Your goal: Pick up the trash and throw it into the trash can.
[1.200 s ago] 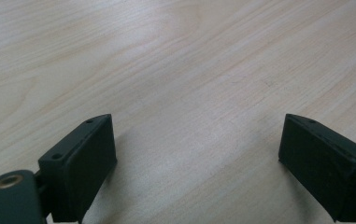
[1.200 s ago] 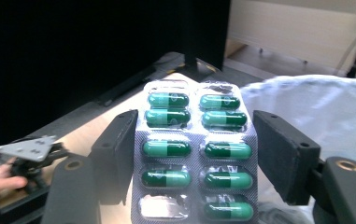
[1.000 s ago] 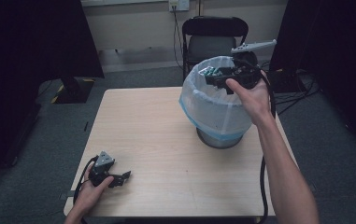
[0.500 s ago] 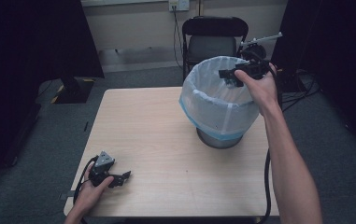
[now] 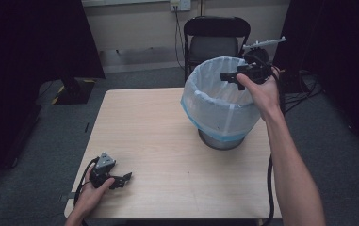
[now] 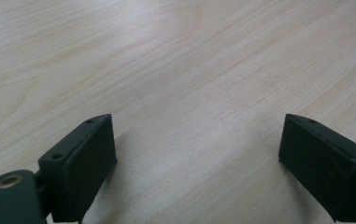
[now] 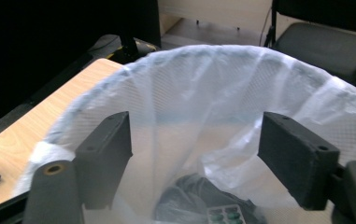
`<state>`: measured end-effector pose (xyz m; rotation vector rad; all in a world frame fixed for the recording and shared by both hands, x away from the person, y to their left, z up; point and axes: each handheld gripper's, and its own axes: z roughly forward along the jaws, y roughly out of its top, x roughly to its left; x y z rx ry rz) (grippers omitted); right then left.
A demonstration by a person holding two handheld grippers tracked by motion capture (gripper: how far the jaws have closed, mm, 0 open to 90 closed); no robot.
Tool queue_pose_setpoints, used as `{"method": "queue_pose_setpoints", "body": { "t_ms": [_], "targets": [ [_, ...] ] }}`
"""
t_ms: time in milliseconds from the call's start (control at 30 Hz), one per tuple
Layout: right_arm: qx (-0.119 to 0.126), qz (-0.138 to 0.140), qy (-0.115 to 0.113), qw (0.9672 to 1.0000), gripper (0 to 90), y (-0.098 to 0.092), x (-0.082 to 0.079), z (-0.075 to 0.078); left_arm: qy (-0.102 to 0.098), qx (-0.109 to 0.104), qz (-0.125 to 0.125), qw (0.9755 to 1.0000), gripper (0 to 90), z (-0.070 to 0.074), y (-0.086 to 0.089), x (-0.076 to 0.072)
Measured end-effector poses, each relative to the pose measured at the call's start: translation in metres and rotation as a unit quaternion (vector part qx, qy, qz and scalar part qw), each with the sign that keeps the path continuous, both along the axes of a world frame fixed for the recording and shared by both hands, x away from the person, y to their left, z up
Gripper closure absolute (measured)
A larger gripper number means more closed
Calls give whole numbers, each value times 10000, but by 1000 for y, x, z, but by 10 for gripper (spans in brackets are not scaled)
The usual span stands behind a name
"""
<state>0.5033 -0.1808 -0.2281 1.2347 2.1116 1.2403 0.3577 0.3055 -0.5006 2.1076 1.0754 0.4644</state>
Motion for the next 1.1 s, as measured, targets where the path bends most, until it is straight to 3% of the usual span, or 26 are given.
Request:
{"method": "queue_pose_setpoints", "body": {
  "t_ms": [200, 367, 500, 933, 1100],
  "targets": [
    [-65, 232, -89, 9997, 289, 10, -15, 0, 0, 1, -1, 10000, 105, 0, 0, 0],
    [57, 511, -359, 9980, 278, 18, -37, 4, -2, 1, -3, 10000, 105, 0, 0, 0],
    [-17, 652, -459, 9968, 254, 26, -50, 2, 1, 5, -4, 10000, 105, 0, 0, 0],
    [63, 1194, -672, 9906, 223, 50, -103, -8, 0, 2, -1, 10000, 105, 0, 0, 0],
    [-26, 1353, -696, 9884, 223, 57, -126, -24, -1, -3, 2, 10000, 105, 0, 0, 0]
  ]
}}
